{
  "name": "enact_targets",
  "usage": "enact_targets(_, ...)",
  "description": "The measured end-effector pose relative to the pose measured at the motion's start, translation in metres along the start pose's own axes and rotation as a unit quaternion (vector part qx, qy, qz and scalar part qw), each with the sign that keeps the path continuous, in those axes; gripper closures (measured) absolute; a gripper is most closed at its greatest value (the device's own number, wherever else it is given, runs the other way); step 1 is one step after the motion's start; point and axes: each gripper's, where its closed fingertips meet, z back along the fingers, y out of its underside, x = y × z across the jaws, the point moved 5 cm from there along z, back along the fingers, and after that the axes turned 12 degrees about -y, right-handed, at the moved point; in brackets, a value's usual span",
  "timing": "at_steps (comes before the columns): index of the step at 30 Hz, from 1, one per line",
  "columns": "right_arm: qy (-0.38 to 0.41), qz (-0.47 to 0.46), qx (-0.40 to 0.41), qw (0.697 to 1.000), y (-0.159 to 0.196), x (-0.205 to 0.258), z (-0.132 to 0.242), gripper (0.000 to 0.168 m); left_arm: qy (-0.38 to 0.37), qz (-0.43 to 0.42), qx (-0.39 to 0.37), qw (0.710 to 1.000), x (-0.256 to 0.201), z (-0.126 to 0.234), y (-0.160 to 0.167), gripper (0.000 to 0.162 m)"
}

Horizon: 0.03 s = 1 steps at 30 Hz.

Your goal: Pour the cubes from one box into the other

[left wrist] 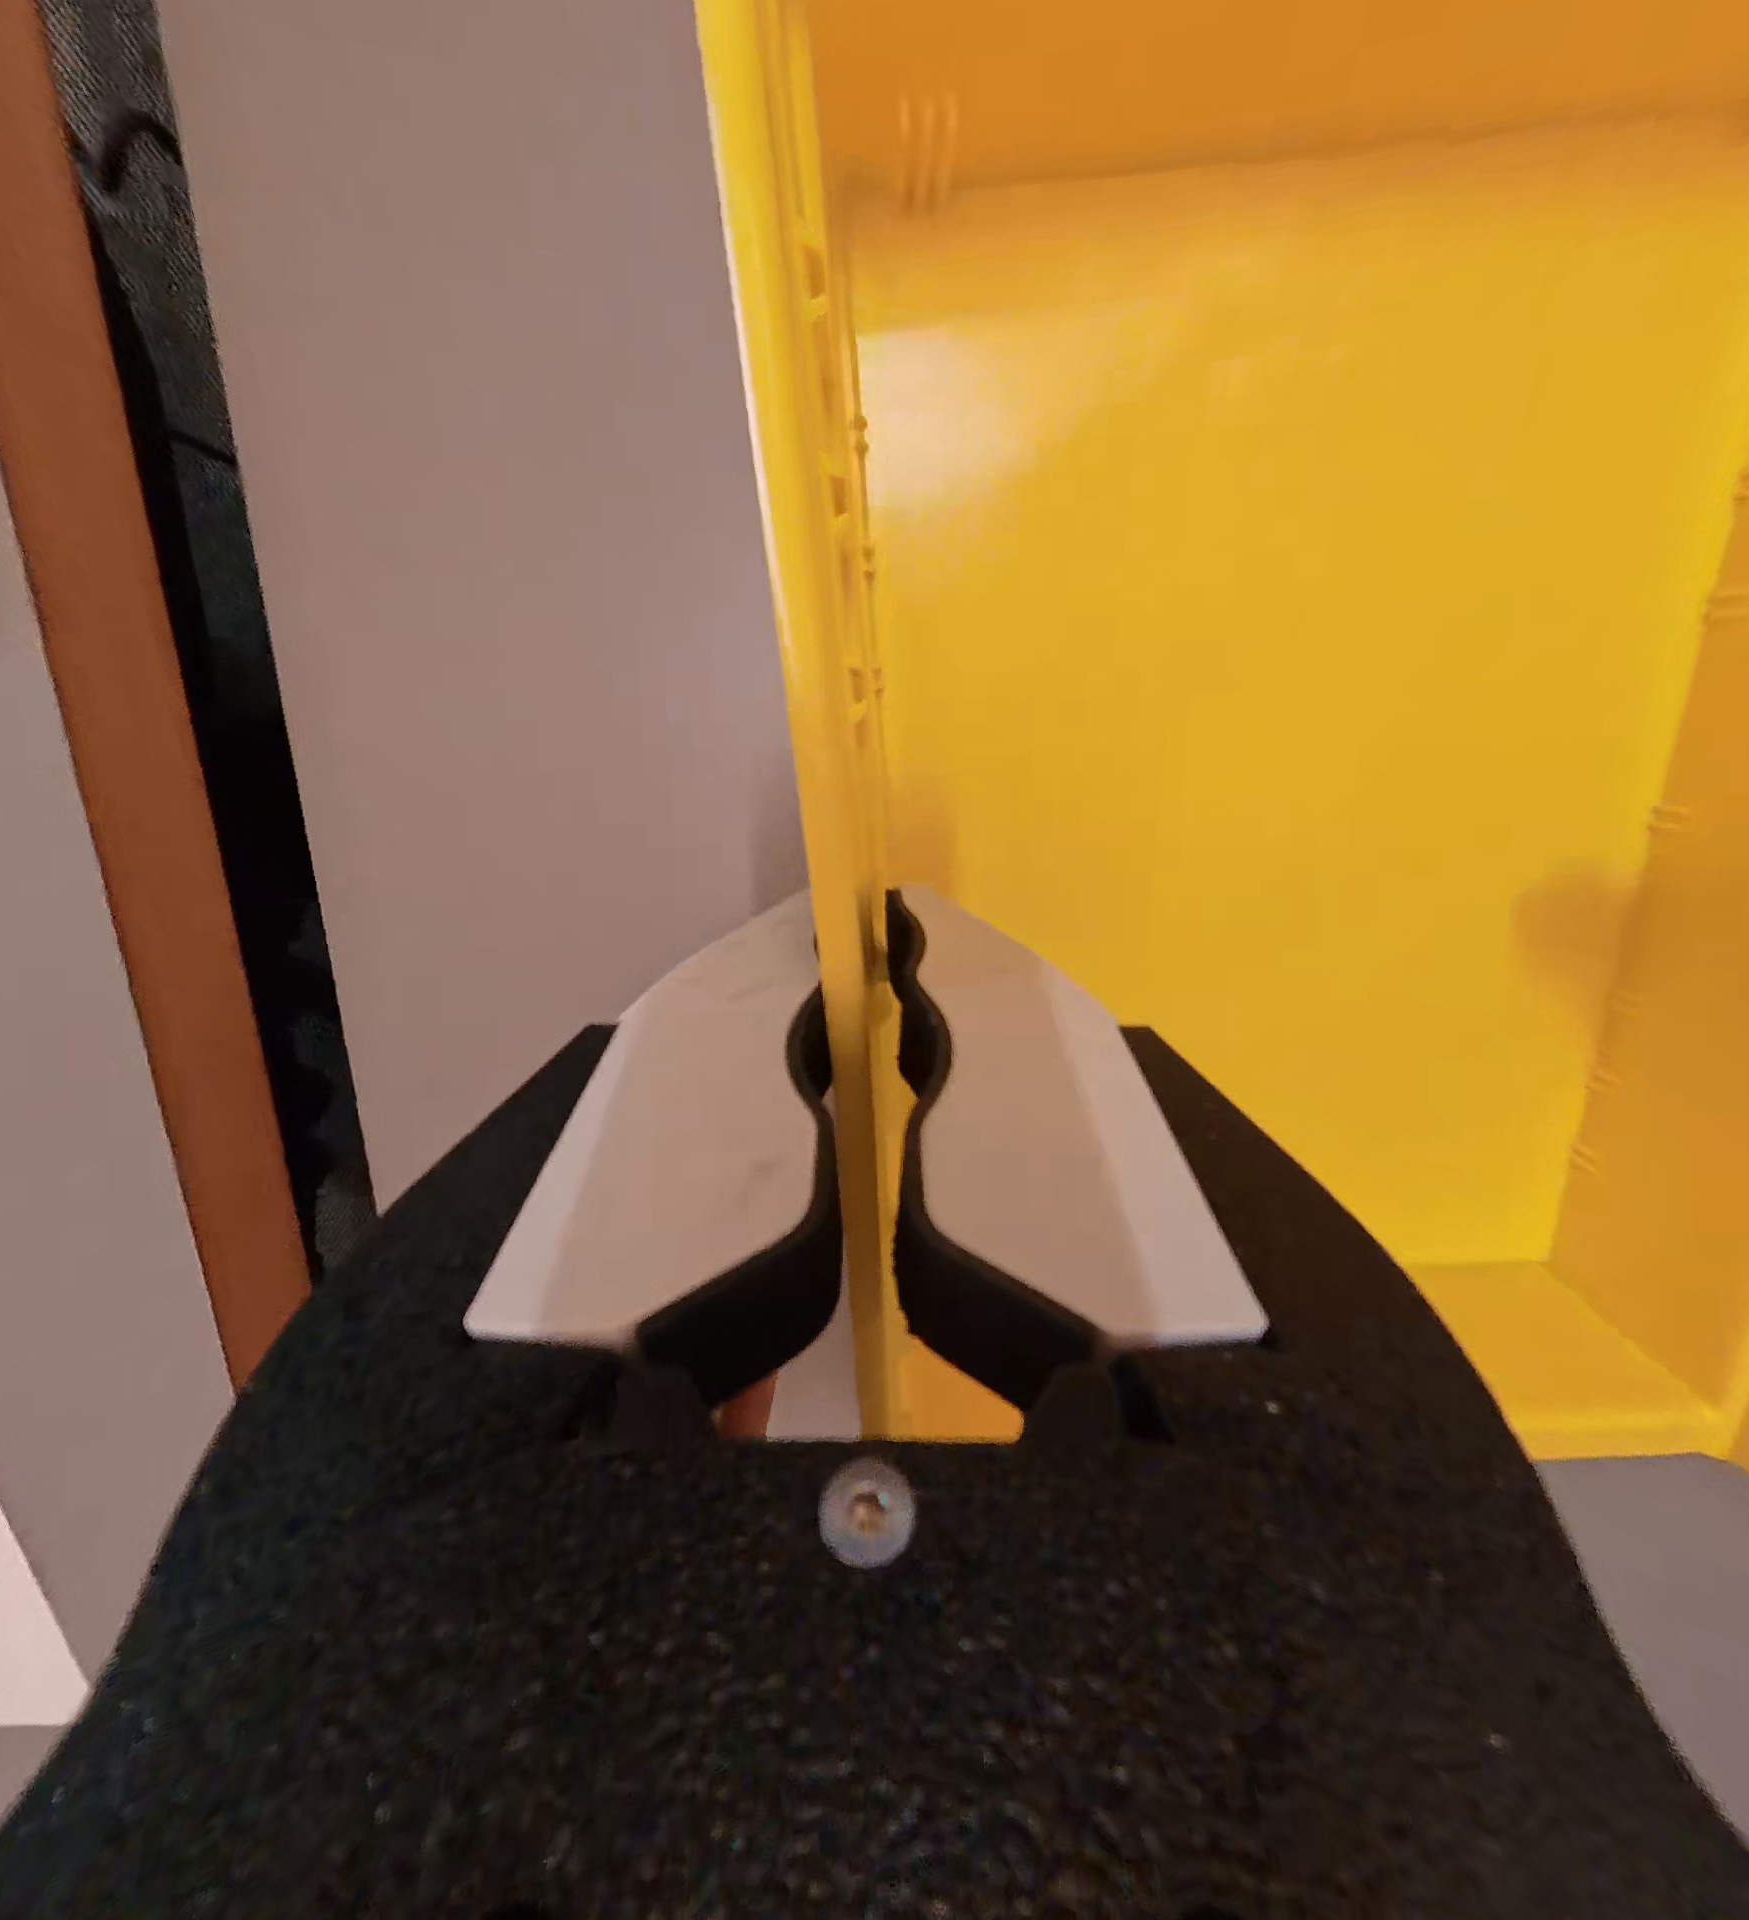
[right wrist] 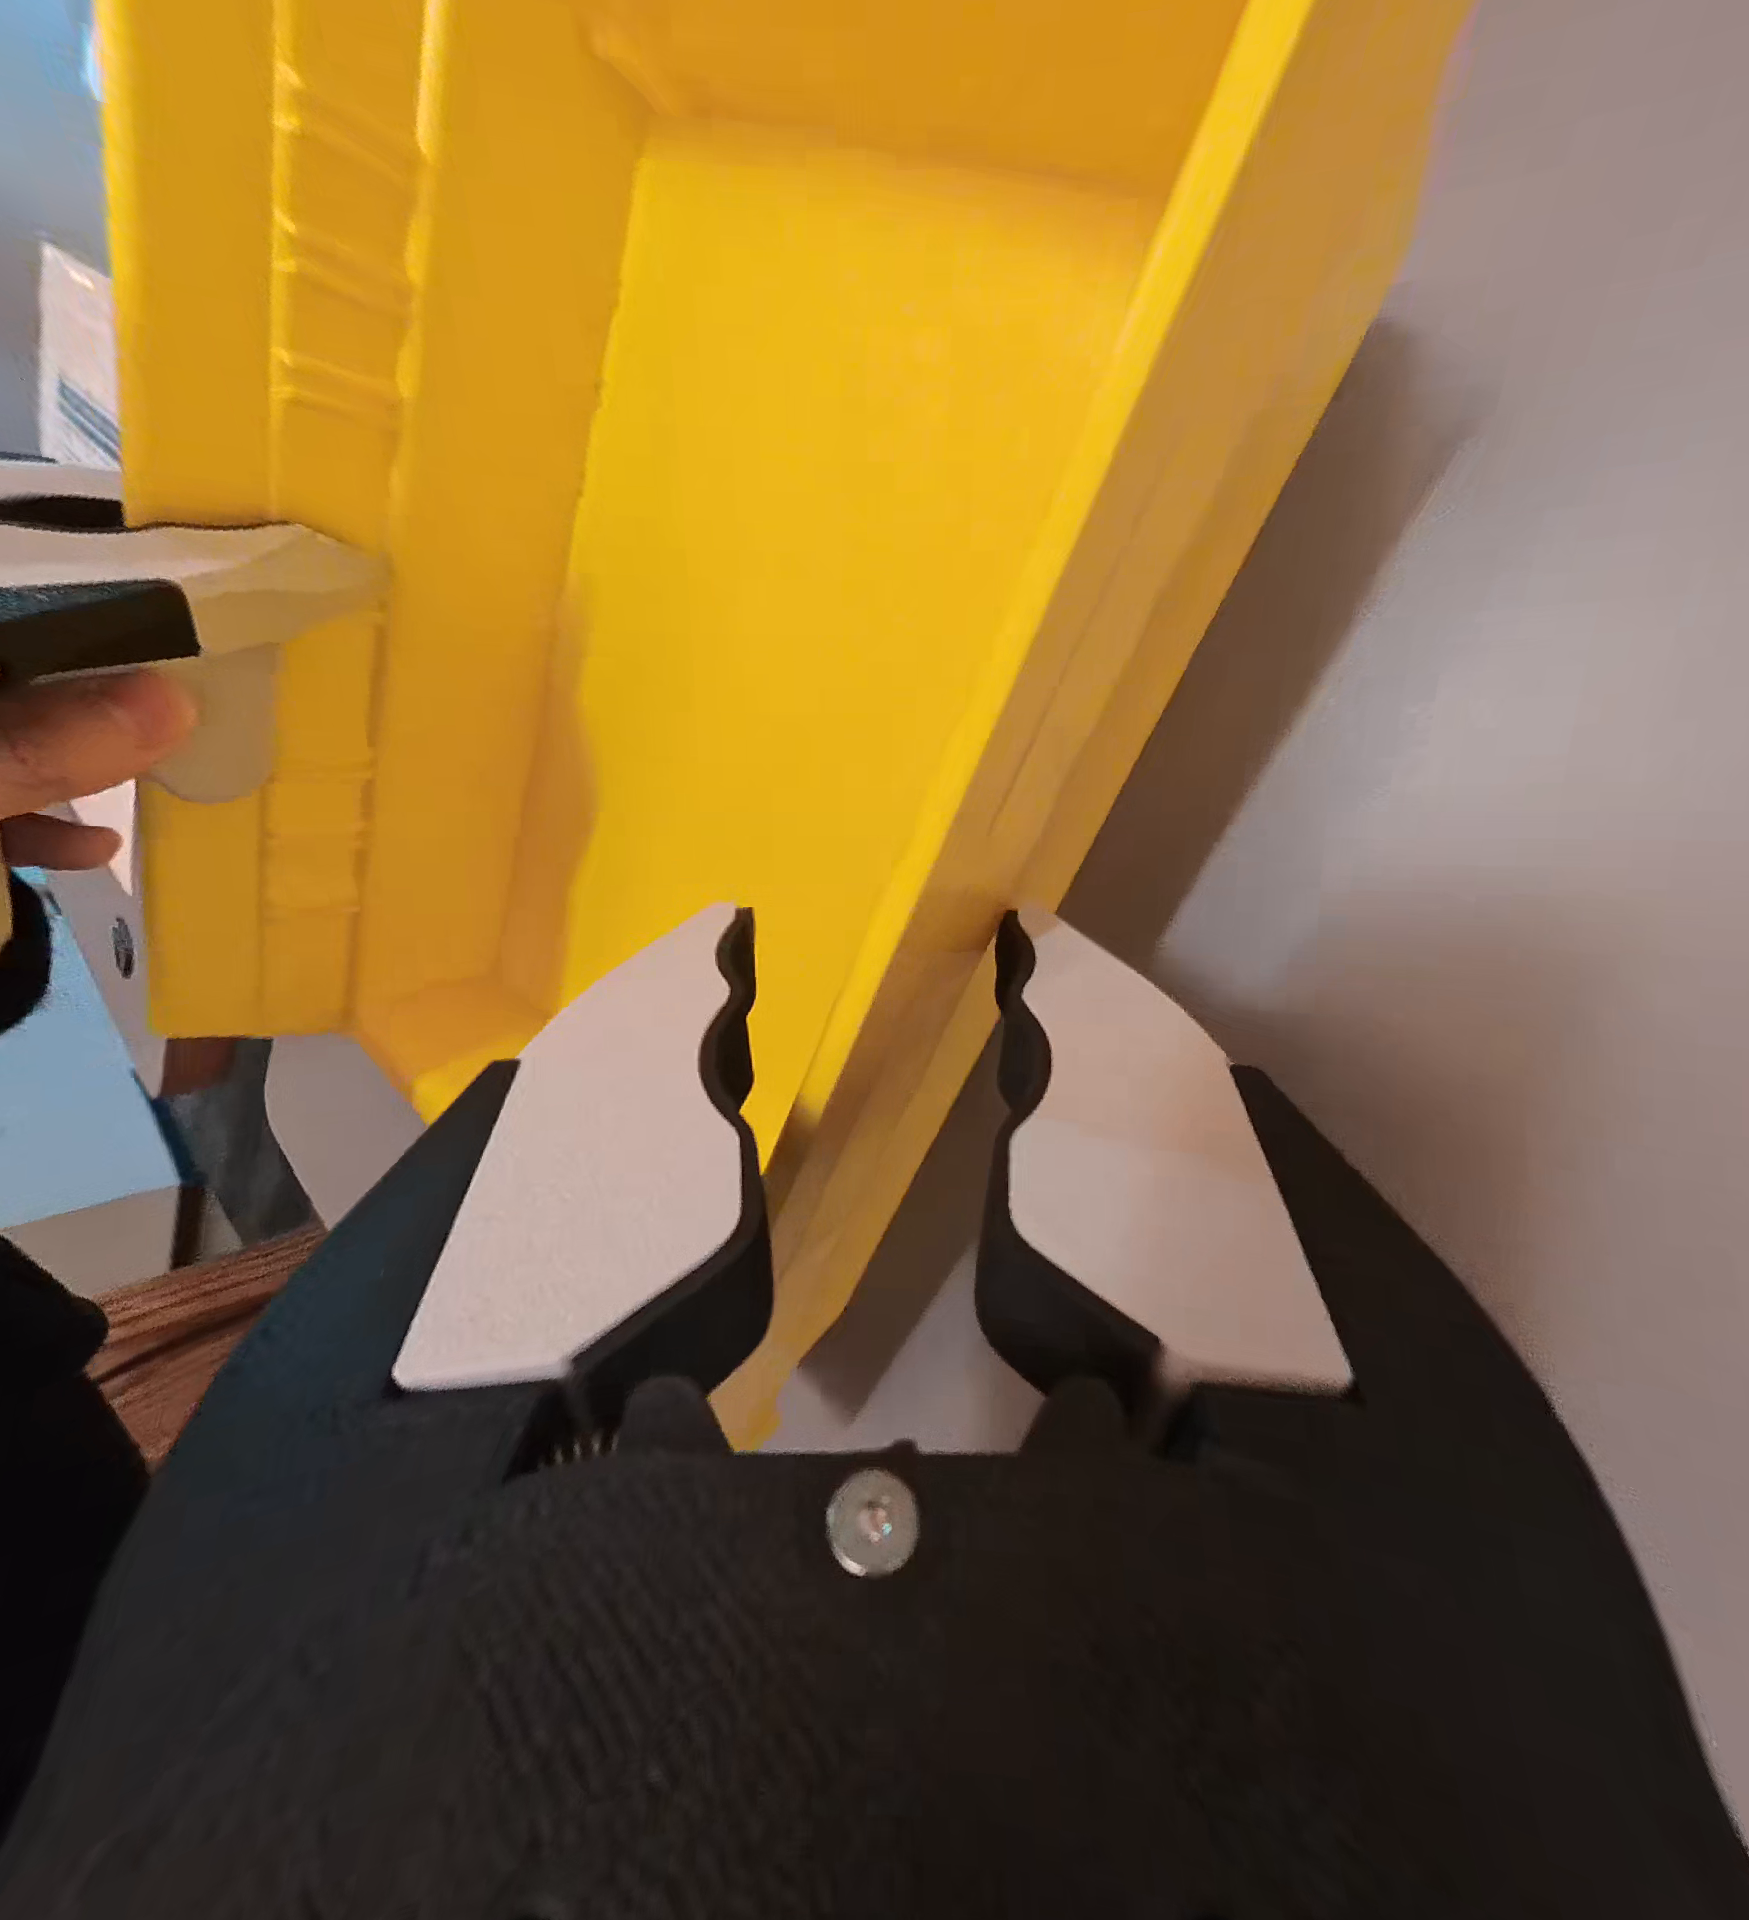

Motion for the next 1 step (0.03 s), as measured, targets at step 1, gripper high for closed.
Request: enact_targets(1,-0.001,-0.004,-0.001,1.0,-0.0003,-0.0027,-0.0038,0.122,0.003,-0.001,0.01,1.0,0.0005,-0.0061,-0.0001,0.158)
